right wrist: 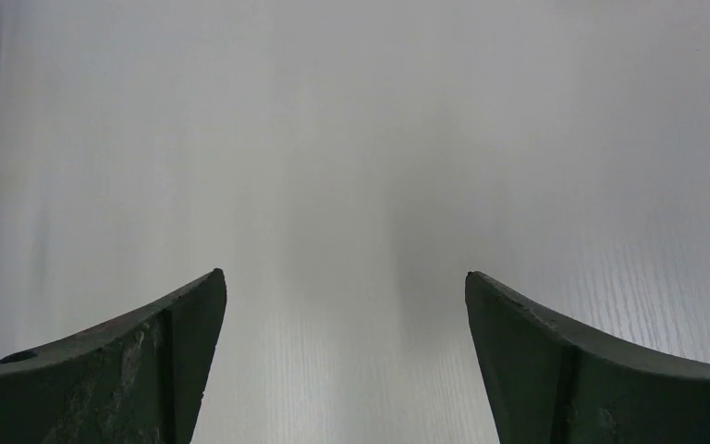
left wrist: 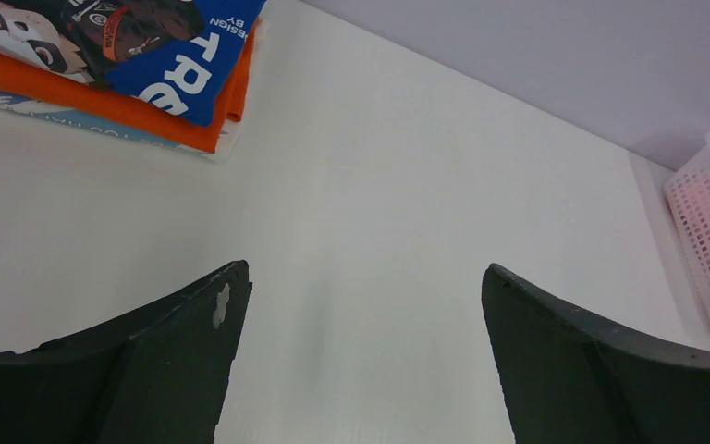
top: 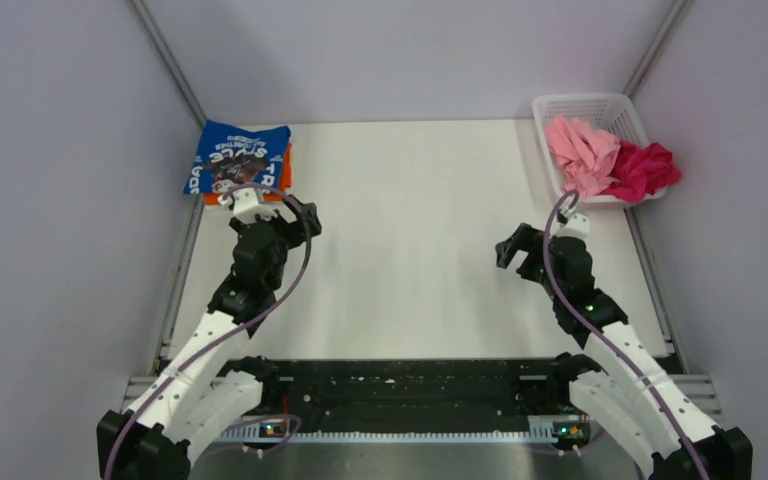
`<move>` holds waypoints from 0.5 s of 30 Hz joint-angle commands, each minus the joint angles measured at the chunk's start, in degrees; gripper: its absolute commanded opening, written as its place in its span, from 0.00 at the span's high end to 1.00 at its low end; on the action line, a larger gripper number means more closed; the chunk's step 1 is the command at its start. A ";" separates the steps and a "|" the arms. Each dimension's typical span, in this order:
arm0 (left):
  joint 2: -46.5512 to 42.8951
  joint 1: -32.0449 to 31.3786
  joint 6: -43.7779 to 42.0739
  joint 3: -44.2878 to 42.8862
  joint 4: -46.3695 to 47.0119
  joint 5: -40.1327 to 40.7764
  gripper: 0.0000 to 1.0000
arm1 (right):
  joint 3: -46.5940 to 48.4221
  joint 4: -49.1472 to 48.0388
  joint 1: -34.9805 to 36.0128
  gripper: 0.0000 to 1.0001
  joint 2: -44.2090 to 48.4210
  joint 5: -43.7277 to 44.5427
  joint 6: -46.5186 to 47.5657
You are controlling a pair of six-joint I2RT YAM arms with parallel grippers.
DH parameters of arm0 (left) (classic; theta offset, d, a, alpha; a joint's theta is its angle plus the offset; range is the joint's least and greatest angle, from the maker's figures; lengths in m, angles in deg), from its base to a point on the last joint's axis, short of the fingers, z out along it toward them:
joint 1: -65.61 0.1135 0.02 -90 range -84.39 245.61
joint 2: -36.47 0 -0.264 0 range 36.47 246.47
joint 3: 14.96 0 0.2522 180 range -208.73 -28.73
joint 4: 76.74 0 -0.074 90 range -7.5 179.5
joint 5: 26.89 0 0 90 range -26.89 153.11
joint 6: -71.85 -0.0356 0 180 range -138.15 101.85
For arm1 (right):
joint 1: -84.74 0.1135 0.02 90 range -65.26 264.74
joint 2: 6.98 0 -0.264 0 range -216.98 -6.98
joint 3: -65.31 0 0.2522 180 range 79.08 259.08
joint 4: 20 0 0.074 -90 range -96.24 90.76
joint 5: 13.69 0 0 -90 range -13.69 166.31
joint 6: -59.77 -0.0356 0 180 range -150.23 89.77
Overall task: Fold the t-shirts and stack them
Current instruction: Grab crumpled tshirt from bin with the right arm
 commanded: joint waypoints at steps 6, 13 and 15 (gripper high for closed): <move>0.56 0.07 -0.76 0.04 4.68 -0.54 0.01 | 5.87 -8.47 -0.40 0.01 -3.57 2.17 0.77; 1.56 0.18 -0.87 -0.47 4.31 -0.62 0.01 | 24.34 -6.65 -5.48 0.01 -21.04 5.39 6.97; 1.38 0.13 -0.95 -0.52 4.11 -0.45 0.01 | 30.00 -4.91 -10.32 0.01 -26.28 2.36 7.47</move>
